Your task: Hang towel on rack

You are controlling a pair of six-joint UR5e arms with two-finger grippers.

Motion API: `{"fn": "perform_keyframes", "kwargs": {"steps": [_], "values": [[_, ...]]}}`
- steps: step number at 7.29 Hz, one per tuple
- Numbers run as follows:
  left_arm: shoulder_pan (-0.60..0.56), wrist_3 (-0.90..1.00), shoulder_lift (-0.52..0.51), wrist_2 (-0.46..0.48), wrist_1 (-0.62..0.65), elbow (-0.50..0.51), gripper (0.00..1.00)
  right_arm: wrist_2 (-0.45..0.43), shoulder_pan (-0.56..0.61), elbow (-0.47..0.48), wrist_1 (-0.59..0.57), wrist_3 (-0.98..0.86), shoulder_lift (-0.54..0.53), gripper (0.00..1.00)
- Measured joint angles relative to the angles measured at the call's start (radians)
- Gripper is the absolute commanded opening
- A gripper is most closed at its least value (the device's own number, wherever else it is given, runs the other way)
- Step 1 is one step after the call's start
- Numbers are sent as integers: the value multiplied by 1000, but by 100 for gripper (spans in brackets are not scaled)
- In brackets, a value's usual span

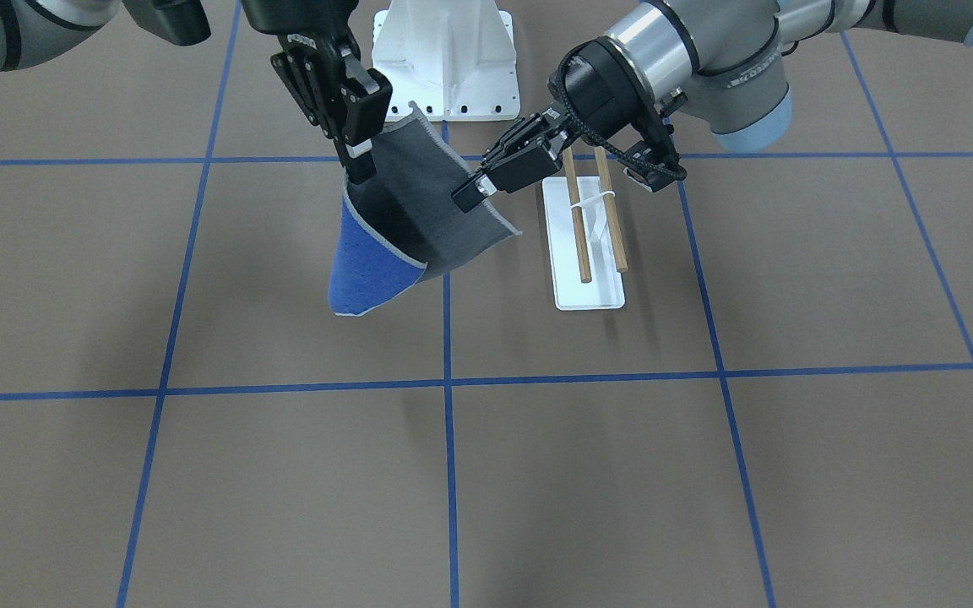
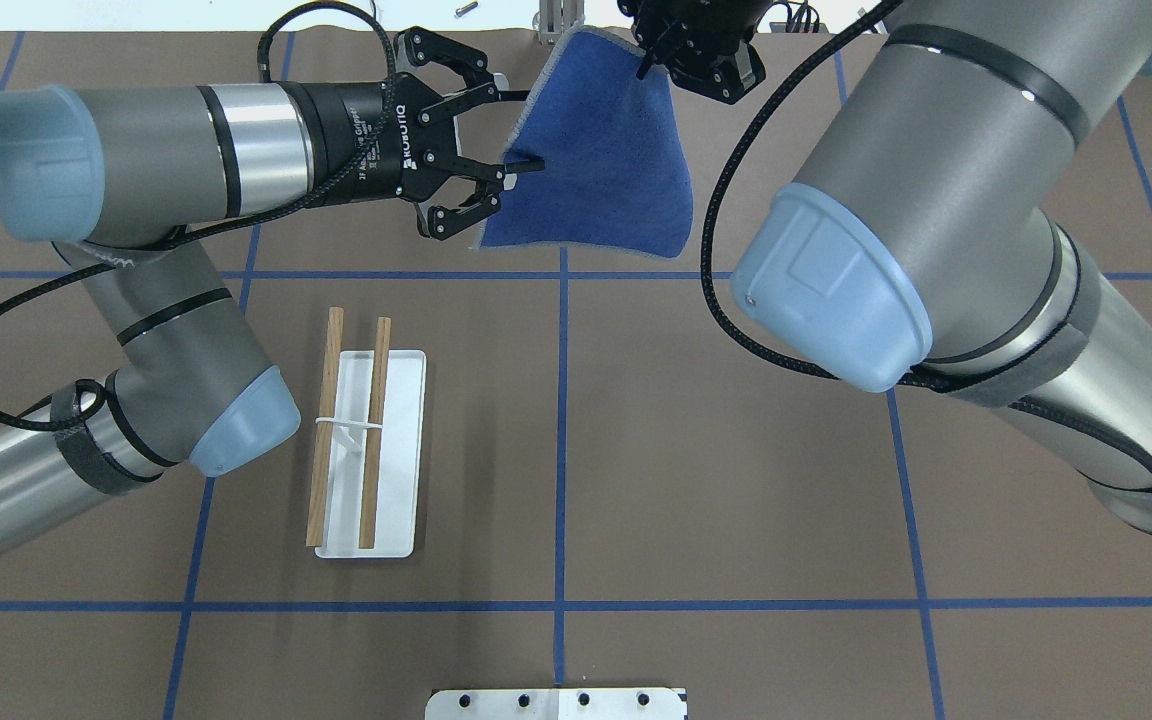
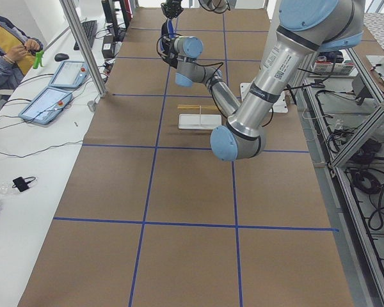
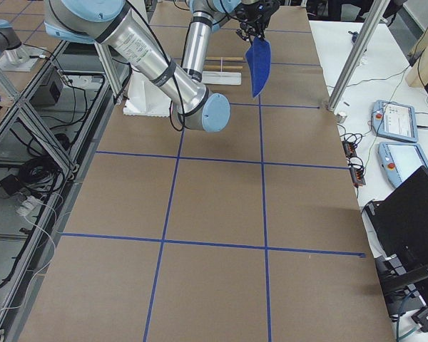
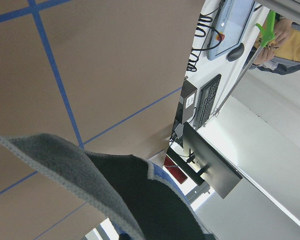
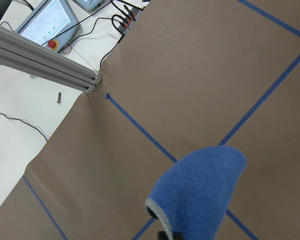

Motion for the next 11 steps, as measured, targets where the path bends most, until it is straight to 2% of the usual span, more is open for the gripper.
{"fn": "perform_keyframes", "kwargs": {"steps": [1, 3, 7, 9, 11], "values": [[0, 2, 2, -1, -4, 0, 0, -2, 0, 1, 0, 1, -1, 99], [3, 32, 13, -5, -37, 6, 0, -4, -3, 4, -1, 2, -7, 100], [61, 390, 66, -14, -173, 71, 0, -5, -5, 54, -1, -31, -76, 100], [109, 628, 117, -76, -261, 76, 0, -5, -4, 67, -1, -61, -101, 100], [116, 691, 192, -131, -299, 38, 0, -4, -4, 68, 0, -67, -113, 100]]}}
